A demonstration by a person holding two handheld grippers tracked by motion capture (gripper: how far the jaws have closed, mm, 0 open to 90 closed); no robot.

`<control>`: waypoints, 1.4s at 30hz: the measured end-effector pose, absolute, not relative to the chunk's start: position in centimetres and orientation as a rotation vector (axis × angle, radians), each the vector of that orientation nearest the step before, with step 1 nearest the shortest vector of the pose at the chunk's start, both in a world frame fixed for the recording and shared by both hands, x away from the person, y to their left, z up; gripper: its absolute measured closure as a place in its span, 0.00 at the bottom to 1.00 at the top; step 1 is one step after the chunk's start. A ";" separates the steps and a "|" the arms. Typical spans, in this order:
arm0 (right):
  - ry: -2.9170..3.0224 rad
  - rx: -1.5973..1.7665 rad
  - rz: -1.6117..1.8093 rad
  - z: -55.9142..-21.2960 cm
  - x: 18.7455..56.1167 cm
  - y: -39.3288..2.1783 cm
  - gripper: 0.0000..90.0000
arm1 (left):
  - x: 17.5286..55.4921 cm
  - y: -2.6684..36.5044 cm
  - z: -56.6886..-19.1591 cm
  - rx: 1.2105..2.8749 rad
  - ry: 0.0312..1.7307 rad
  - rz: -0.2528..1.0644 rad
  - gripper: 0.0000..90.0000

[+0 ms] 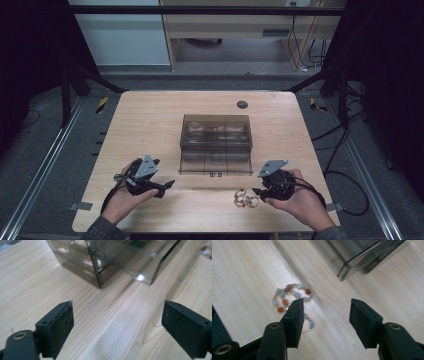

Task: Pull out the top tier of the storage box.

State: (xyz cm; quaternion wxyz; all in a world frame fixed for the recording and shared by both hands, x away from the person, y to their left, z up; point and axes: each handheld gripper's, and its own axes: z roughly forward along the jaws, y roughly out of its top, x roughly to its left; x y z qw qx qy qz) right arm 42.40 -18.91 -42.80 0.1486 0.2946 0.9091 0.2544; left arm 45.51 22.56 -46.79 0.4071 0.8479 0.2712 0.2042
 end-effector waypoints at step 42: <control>2.761 0.821 0.605 -47.4 41.5 -14.5 0.42 | 46.0 24.2 -49.2 2.191 0.750 0.593 0.07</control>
